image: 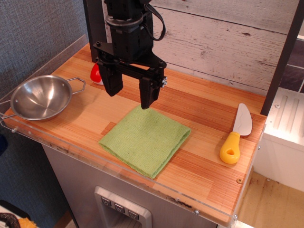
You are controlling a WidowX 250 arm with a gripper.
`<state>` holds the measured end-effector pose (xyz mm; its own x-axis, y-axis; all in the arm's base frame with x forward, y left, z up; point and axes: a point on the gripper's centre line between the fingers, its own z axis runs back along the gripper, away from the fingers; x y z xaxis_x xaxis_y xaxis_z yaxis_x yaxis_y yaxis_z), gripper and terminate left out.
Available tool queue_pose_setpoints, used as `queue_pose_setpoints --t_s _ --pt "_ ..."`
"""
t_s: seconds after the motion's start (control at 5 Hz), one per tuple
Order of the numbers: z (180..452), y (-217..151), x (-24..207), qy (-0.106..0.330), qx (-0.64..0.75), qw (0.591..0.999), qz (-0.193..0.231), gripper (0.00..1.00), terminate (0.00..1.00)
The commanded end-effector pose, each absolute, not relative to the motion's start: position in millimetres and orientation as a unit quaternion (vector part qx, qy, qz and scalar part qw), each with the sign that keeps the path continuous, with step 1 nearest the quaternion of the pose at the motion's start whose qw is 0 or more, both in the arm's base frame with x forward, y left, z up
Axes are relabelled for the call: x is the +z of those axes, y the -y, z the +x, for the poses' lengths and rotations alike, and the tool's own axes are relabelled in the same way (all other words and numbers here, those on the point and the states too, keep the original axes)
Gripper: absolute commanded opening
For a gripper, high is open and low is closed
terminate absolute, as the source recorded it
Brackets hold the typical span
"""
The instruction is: Move the hot dog bun on top of green towel
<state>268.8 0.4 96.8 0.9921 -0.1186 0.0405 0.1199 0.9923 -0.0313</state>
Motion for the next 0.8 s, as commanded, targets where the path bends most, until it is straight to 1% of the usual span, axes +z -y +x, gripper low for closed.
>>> queue_pose_setpoints --t_s 0.0,0.2,0.4,0.6 --pt "269 0 97 0.019 -0.06 0.998 -0.017 1.0 0.0" --pt "290 -43 103 0.035 -0.023 0.999 -0.019 1.0 0.0" --pt "306 -84 113 0.049 0.004 0.999 -0.003 1.0 0.0" --pt "320 -125 121 0.069 0.022 0.997 0.03 1.0 0.0"
